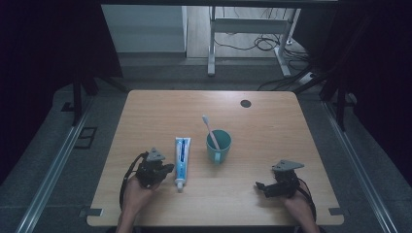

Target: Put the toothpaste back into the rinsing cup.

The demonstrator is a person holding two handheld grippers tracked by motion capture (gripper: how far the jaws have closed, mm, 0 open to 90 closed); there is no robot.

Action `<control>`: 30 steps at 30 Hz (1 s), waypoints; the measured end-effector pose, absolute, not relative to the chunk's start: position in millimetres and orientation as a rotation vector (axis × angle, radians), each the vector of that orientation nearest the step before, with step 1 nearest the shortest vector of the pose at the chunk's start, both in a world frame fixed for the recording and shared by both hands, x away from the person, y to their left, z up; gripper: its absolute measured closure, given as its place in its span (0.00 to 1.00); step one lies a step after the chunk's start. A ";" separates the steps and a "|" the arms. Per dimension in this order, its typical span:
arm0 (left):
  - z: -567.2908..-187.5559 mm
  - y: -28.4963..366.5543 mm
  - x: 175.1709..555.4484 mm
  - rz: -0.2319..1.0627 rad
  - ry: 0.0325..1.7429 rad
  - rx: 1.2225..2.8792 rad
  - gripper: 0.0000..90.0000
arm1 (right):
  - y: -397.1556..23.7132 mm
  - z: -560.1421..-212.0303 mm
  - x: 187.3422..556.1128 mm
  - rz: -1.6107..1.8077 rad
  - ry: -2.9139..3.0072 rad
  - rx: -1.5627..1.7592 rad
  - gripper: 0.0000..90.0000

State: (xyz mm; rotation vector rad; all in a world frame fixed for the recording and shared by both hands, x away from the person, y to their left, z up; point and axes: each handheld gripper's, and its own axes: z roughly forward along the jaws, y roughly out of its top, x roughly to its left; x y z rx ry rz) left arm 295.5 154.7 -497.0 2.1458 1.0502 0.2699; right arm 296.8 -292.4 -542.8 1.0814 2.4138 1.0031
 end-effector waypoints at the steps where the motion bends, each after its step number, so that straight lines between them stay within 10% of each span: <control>1: -496.6 152.6 296.8 0.263 1.045 2.146 0.99 | -292.4 -542.8 296.7 1.002 2.414 1.083 0.03; 30: -509.3 104.4 310.0 0.206 1.016 2.286 0.99 | -292.4 -542.7 296.6 1.001 2.415 1.086 0.03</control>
